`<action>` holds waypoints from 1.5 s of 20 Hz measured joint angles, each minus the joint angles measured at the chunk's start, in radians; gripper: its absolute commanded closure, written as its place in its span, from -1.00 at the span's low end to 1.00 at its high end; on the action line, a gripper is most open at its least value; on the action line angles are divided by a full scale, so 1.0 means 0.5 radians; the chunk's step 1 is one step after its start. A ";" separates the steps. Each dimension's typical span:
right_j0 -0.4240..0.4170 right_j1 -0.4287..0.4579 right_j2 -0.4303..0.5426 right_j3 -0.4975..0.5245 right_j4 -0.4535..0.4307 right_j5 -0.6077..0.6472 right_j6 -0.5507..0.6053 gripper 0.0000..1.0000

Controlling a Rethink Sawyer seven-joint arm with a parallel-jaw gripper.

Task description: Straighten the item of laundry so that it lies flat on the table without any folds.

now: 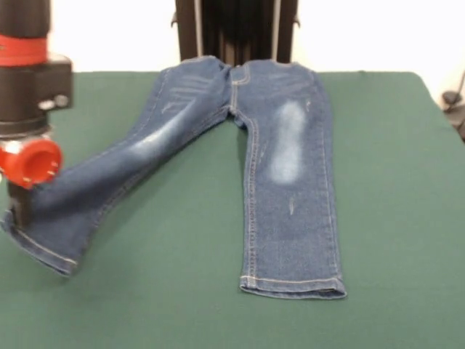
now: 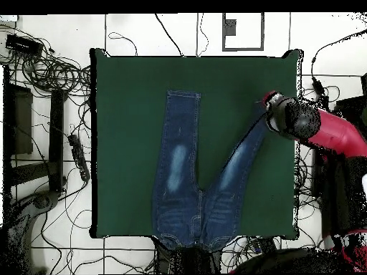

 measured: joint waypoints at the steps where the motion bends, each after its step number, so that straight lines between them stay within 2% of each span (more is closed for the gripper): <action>1: -0.057 -0.007 0.027 -0.002 -0.002 0.047 -0.020 -1.00; 14: -0.151 -0.061 0.235 -0.015 -0.086 0.057 -0.051 -1.00; 30: -0.049 -0.228 0.270 -0.016 -0.102 0.057 -0.051 -1.00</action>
